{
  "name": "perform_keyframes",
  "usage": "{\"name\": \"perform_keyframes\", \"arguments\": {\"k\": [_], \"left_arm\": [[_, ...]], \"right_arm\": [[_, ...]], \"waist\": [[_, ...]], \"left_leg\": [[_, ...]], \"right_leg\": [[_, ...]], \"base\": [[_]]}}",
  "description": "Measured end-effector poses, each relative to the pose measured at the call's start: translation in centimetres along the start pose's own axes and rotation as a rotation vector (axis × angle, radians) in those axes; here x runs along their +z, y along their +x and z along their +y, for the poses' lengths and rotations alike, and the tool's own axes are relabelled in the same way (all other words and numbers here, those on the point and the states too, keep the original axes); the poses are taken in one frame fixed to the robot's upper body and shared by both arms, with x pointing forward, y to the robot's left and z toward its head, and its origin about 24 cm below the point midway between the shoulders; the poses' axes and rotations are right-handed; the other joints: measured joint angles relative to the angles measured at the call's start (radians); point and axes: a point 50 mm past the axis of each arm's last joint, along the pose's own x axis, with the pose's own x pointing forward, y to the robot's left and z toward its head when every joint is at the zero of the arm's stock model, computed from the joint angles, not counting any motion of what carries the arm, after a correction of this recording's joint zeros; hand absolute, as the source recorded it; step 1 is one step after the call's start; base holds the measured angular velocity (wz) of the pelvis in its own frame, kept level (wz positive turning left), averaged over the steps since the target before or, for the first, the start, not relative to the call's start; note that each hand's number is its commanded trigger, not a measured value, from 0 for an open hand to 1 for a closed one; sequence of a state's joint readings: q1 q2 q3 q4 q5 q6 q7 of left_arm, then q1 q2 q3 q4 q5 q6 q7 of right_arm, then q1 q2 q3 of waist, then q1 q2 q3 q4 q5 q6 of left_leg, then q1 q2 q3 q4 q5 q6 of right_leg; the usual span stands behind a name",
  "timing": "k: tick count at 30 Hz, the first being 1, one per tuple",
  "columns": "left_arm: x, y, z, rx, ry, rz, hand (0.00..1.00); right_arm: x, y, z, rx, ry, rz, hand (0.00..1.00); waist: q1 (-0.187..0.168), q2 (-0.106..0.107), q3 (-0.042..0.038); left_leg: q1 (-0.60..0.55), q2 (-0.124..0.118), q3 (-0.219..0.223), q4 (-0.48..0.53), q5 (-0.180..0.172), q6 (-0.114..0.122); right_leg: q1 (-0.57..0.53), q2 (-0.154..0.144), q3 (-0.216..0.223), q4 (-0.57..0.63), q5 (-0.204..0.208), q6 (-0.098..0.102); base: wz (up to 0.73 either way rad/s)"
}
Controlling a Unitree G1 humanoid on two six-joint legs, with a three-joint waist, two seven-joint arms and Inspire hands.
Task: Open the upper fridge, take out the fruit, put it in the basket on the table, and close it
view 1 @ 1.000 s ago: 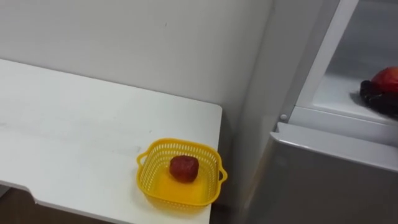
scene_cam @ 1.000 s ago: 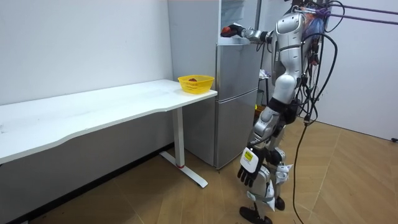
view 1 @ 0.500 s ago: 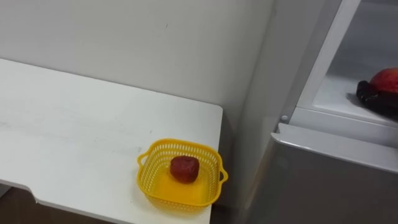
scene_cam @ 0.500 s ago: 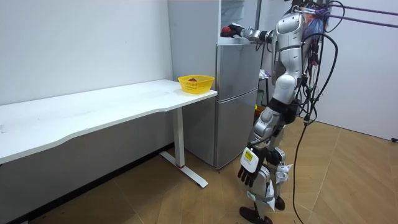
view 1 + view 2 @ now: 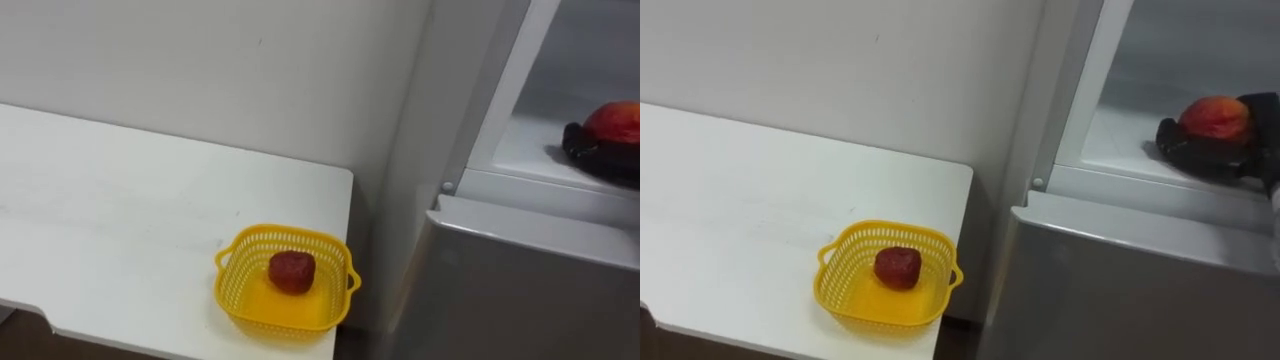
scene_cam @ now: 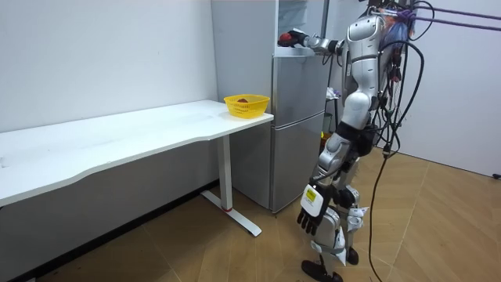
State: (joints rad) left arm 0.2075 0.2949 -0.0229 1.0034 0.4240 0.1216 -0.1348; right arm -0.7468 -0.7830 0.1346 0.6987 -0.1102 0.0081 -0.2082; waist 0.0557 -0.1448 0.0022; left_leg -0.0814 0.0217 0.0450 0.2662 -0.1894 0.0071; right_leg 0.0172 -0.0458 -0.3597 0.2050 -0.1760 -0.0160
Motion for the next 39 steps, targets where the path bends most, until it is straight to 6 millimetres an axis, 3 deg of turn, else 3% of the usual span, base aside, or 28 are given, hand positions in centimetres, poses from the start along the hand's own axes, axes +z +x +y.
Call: {"name": "perform_keyframes", "arguments": {"k": [7, 13, 17, 26, 29, 33, 39], "left_arm": [[0.1, 0.0, 0.3, 0.052, -0.010, -0.006, 0.00], [0.5, 0.2, 0.0, 0.073, -0.019, -0.009, 0.00], [-0.3, 0.2, -1.2, 0.040, -0.047, 0.025, 0.00], [0.9, 0.4, -0.9, 0.046, -0.041, -0.012, 0.00], [1.1, 0.4, -0.9, 0.043, -0.034, -0.027, 0.00], [1.3, 0.4, -0.8, 0.045, -0.034, -0.035, 0.00], [2.0, 0.5, -0.6, 0.044, -0.027, -0.048, 0.00]], "right_arm": [[2.6, -2.1, 1.6, -0.008, 0.109, -0.145, 1.00], [3.7, -4.5, 2.5, -0.036, 0.093, -0.244, 1.00], [4.7, -5.5, 2.1, -0.087, 0.147, -0.294, 1.00], [7.3, -7.8, 0.3, -0.224, 0.115, -0.463, 1.00], [8.2, -9.8, 0.7, -0.227, 0.104, -0.543, 1.00], [10.0, -11.6, 0.1, -0.255, 0.087, -0.654, 1.00], [11.8, -13.1, 0.8, -0.254, 0.046, -0.753, 1.00]], "waist": [[-0.023, 0.010, -0.0076], [-0.022, 0.056, -0.0057], [-0.027, 0.080, -0.0109], [-0.029, 0.065, -0.0037], [-0.029, 0.055, -0.0095], [-0.027, 0.054, -0.0100], [-0.022, 0.044, -0.0018]], "left_leg": [[0.007, 0.001, 0.005, 0.007, 0.000, 0.000], [0.042, -0.001, 0.018, -0.015, 0.001, 0.002], [0.058, 0.000, 0.039, -0.031, 0.005, 0.001], [0.072, -0.001, 0.052, -0.034, 0.007, -0.002], [0.074, -0.001, 0.059, -0.044, 0.007, -0.002], [0.077, -0.002, 0.061, -0.053, 0.007, -0.002], [0.079, 0.003, 0.065, -0.056, 0.007, -0.002]], "right_leg": [[0.010, -0.002, -0.002, -0.001, 0.000, 0.000], [0.032, -0.004, 0.006, -0.001, 0.000, 0.000], [0.035, -0.006, 0.036, 0.000, 0.000, 0.000], [0.034, -0.002, 0.053, -0.004, -0.004, -0.004], [0.033, -0.001, 0.056, -0.016, -0.004, -0.003], [0.033, -0.002, 0.056, -0.019, -0.005, -0.001], [0.033, -0.002, 0.056, -0.015, -0.005, -0.001]], "base": [[0.00], [-0.02], [-0.19], [-0.05], [-0.04], [0.00], [-0.01]]}}
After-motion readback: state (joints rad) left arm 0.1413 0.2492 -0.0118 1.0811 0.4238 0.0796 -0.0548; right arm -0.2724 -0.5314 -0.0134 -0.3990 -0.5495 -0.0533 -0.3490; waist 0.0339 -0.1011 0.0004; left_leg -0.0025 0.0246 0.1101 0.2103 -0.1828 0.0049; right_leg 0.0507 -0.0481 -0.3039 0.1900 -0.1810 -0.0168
